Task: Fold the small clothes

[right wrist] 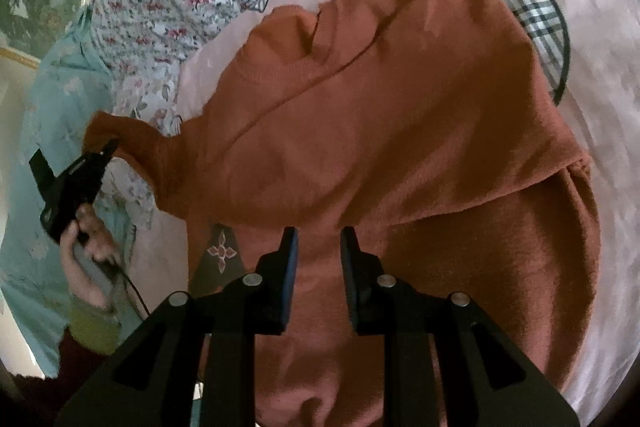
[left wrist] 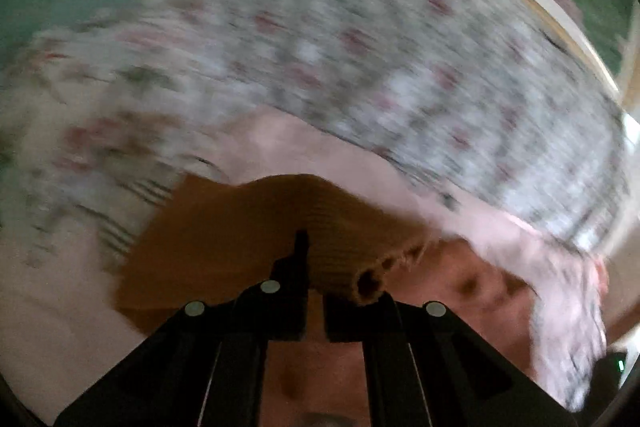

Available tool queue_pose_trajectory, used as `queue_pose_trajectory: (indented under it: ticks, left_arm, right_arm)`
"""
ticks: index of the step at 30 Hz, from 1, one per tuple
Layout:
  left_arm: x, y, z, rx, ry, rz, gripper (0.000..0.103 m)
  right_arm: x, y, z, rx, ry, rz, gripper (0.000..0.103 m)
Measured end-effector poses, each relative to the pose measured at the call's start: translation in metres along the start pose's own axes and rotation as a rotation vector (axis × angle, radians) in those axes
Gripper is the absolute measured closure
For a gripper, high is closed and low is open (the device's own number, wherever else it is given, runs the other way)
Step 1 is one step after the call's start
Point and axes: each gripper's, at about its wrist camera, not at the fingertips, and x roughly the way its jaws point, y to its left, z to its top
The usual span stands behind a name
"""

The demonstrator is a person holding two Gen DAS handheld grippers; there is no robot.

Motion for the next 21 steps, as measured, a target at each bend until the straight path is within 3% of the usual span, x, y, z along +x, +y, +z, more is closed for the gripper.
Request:
queue_pose_trajectory:
  ticks: [9, 17, 21]
  left_arm:
    - [0.05, -0.159, -0.087, 0.177, 0.19, -0.209, 0.1]
    - [0.097, -0.223, -0.145, 0.287, 0.327, -0.262, 0.098]
    - [0.109, -0.222, -0.167, 0.315, 0.406, -0.272, 0.083]
  right_arm:
    - [-0.028, -0.036, -0.006, 0.096, -0.064, -0.022, 0.08]
    - [-0.046, -0.067, -0.015, 0.18, -0.111, -0.051, 0.08]
    - [-0.045, -0.069, -0.013, 0.194, -0.115, -0.047, 0.08]
